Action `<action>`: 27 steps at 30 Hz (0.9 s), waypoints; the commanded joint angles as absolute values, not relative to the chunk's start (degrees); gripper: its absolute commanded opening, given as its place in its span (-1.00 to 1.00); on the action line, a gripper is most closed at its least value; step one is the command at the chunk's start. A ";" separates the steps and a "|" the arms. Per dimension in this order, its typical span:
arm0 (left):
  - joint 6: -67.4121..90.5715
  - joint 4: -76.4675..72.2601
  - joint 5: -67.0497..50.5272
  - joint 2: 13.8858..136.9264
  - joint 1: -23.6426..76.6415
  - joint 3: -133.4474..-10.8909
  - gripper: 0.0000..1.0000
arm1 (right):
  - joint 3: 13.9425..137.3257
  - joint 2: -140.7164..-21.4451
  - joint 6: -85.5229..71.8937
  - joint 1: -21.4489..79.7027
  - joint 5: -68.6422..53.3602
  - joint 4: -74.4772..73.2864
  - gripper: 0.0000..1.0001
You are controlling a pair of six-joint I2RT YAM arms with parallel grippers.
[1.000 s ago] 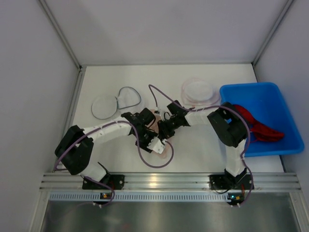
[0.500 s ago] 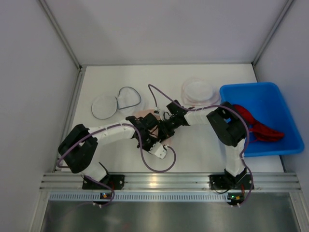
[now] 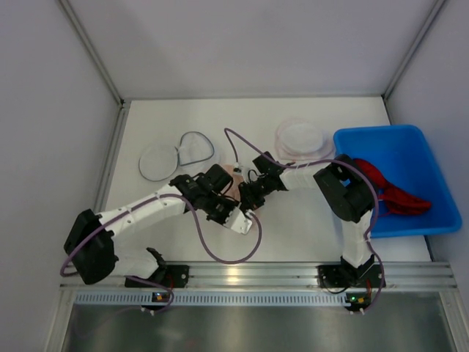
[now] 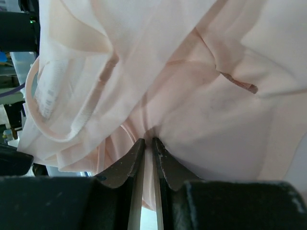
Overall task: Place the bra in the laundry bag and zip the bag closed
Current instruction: Adjust the bra at the center of the board.
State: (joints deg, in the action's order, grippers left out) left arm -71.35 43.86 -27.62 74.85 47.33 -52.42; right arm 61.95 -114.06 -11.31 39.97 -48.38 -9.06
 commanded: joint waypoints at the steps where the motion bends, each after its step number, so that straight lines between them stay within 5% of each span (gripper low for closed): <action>1: -66.46 43.60 -28.83 77.77 47.46 -56.51 -1.00 | 60.12 -115.05 -7.38 40.08 -41.57 -10.37 -0.71; 17: -52.47 17.05 -18.81 84.03 45.35 -54.93 -1.00 | 53.70 -107.05 -4.13 40.69 -49.30 -12.57 -0.73; 27: -52.91 19.33 -28.38 72.35 43.77 -52.92 -1.00 | 56.42 -109.95 -2.55 40.69 -47.73 -14.50 -0.57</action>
